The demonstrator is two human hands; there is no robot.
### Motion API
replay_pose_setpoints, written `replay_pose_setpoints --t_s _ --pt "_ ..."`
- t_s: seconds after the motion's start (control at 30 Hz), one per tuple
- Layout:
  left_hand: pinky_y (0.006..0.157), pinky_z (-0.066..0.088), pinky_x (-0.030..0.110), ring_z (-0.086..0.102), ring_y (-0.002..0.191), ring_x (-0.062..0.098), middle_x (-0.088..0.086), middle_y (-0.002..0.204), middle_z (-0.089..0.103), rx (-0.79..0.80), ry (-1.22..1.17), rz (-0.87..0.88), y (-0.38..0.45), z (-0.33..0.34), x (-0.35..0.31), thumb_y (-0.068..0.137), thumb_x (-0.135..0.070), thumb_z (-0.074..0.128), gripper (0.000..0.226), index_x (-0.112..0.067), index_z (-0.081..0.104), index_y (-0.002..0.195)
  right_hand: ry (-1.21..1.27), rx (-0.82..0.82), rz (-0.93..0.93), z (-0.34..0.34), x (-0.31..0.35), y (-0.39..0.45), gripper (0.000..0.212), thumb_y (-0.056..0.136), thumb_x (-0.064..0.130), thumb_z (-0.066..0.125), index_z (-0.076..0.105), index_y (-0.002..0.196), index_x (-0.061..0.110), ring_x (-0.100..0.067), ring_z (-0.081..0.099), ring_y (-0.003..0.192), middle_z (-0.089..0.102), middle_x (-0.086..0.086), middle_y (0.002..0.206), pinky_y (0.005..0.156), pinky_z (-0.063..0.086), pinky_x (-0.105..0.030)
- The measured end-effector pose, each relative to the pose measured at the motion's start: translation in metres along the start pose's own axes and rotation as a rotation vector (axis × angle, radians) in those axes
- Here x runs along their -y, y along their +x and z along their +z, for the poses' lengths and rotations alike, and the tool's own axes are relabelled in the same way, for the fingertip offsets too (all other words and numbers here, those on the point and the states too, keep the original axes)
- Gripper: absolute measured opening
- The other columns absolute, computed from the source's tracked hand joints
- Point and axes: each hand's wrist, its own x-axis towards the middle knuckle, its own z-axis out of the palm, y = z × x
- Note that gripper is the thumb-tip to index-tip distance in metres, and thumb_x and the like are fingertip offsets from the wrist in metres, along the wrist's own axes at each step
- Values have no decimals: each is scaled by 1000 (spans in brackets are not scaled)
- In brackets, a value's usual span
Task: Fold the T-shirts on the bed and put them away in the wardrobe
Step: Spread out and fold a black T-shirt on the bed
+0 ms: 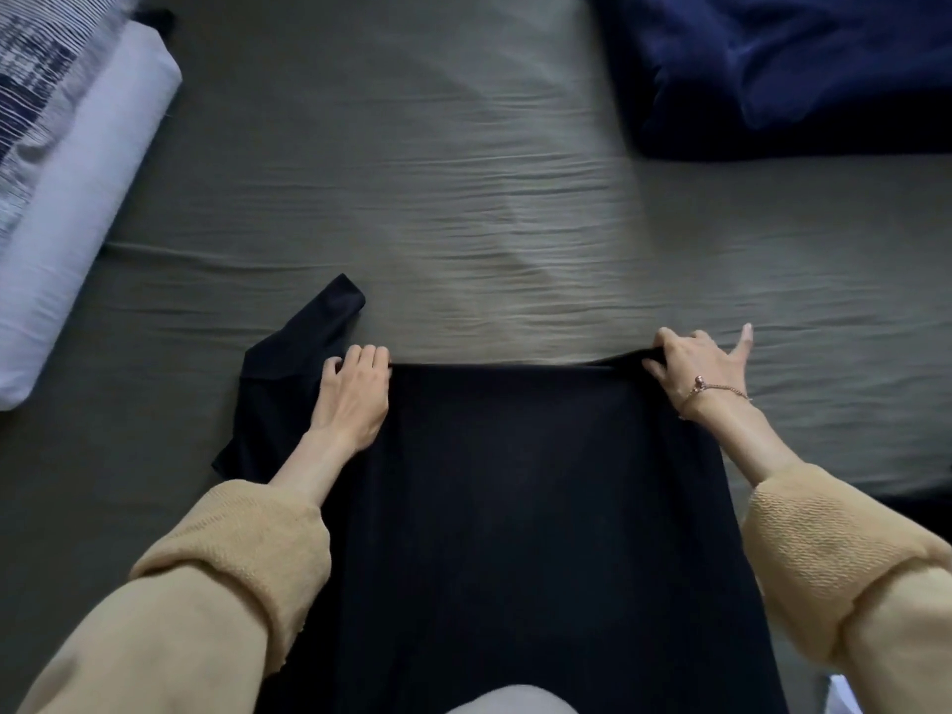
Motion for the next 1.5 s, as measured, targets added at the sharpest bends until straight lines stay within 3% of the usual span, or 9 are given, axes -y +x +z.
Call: replay_pose_setpoints --t_s 0.13,0.33,0.53,0.73,0.93,1.03,1.23,1.37,1.5 --pt "94 30 36 45 105 20 1 112 50 101 165 11 3 0 -5 99 -19 34 22 -14 36 120 -62 2 60 9 1 -2 17 98 19 42 44 114 14 -23 41 120 59 -5 116 111 15 -52" --pt "109 25 43 39 115 21 5 121 39 122 229 -62 -6 5 -9 87 -21 49 48 -10 30 130 -100 -146 88 26 12 -8 44 77 -8 53 41 115 9 -26 42 113 49 -9 113 111 16 -54" --pt "105 31 45 45 111 19 3 117 47 35 251 -100 -11 4 12 89 -24 53 39 -14 42 125 103 -142 17 20 20 -1 33 85 -2 50 48 112 16 -24 49 110 55 -4 110 99 28 -42" --pt "109 24 46 28 129 24 10 139 24 238 298 -173 -23 3 21 86 -24 55 72 -10 12 143 117 -262 108 24 15 -4 30 79 -14 47 53 101 6 -32 52 101 55 -14 102 85 32 -39" --pt "113 16 52 23 135 24 10 143 20 277 273 -210 -25 1 27 89 -24 49 70 -9 9 145 241 -272 -244 32 29 -3 25 77 -14 52 61 88 6 -33 52 94 54 -14 94 69 38 -36" --pt "112 20 50 20 136 25 11 146 16 292 262 -221 -26 3 31 90 -26 49 75 -8 5 147 246 -210 -90 33 29 -5 18 88 -4 49 51 102 8 -31 52 96 50 -10 102 57 35 -33" --pt "112 18 52 14 141 26 13 153 8 356 261 -273 -27 2 32 94 -29 43 75 -4 -2 148 262 -177 94 25 37 -5 23 86 -11 46 50 106 1 -39 58 87 48 -18 104 61 33 -35" --pt "113 9 57 28 136 23 9 146 30 84 -39 -240 -31 9 41 93 -16 45 57 -9 23 145 294 -220 95 17 61 -11 26 84 -14 44 48 106 -2 -40 58 84 42 -20 110 60 35 -37" --pt "106 31 49 53 108 27 6 115 59 -380 -323 -298 -39 13 65 88 -8 41 35 -10 56 120 446 -199 -90 8 105 -3 22 84 -10 43 53 99 2 -37 57 81 46 -16 109 66 46 -40"
